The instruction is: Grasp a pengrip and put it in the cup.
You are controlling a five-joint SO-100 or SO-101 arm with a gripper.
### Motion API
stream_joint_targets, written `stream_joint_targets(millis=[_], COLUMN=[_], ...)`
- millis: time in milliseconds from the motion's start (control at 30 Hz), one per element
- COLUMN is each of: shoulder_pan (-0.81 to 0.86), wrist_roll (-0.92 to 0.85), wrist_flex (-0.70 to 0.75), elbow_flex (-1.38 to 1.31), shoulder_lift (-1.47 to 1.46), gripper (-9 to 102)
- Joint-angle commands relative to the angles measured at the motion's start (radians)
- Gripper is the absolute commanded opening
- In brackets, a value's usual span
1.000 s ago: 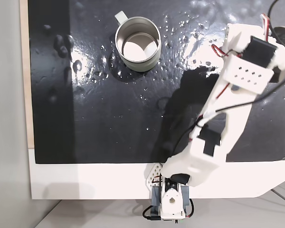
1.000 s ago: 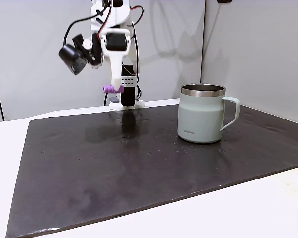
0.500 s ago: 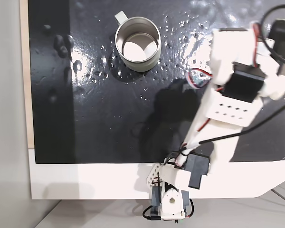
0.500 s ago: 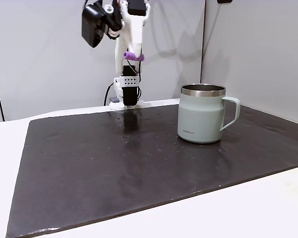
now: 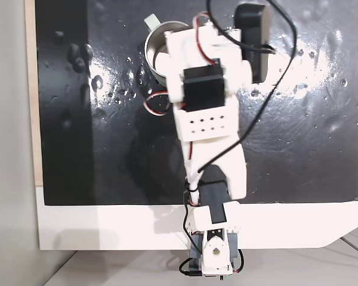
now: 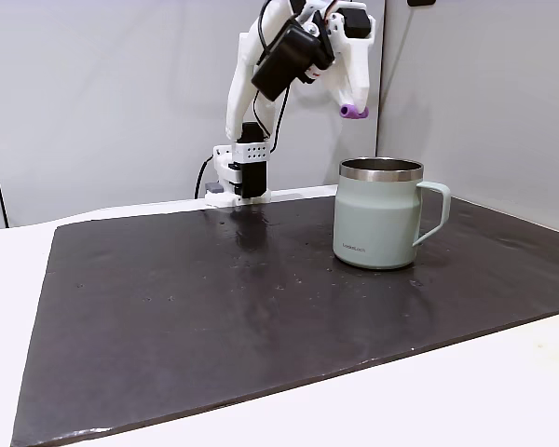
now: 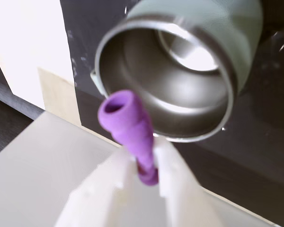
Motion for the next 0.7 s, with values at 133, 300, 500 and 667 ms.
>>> stream_joint_targets(millis=[133,300,500,667], shoulder_pan=[-0.055,-0.078,-0.084,-0.084], wrist_roll=[0.049,0.048,0.041,0.043], wrist_flex=[0.005,0.006,0.006,0.008], elbow_flex=[-0.112,-0.100,-0.078,-0.077], shoulder_lift=[-0.038,-0.031,-0.014,-0.014], gripper=[0,18,35,35])
